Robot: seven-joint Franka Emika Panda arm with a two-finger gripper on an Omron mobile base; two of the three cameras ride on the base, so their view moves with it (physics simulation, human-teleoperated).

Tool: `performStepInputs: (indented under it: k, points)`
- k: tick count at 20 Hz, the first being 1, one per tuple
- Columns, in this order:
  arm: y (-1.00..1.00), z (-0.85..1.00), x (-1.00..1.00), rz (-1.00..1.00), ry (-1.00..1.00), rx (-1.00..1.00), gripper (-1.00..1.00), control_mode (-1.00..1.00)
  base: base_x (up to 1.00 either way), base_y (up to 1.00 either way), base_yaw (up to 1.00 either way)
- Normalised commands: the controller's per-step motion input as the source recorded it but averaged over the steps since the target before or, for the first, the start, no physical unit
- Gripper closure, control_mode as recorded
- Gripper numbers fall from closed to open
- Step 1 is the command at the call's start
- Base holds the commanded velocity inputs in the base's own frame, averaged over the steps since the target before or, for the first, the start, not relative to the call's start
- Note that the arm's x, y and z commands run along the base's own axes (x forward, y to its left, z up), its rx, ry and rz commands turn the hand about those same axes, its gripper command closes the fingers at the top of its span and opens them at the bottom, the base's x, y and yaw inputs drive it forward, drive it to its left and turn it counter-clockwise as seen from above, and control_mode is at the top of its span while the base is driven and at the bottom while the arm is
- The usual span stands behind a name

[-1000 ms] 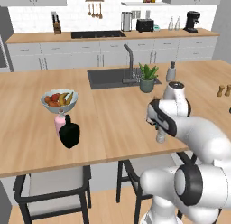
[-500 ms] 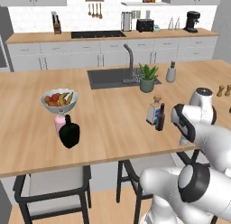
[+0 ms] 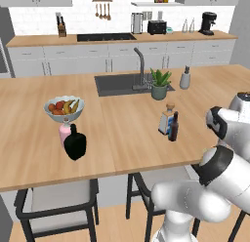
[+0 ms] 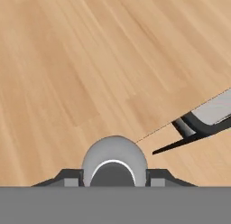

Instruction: Move the plastic bottles in the middle to the plastics group, and the glass bottles in the middle to the glass group.

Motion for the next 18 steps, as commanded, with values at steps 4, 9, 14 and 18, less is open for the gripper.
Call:
performStepInputs:
  k: [4, 9, 14, 18]
  points:
    - [-0.82, 0.16, 0.25, -0.26, 0.03, 0.00, 1.00, -1.00, 0.00, 0.00, 0.00]
    - [-0.83, 0.12, 0.22, -0.30, 0.05, 0.00, 1.00, -1.00, 0.00, 0.00, 0.00]
    - [-0.85, 0.03, 0.10, -0.29, -0.01, 0.00, 1.00, -1.00, 0.00, 0.00, 0.00]
    - [-0.78, 0.00, 0.07, -0.18, -0.12, 0.05, 1.00, -1.00, 0.00, 0.00, 0.00]
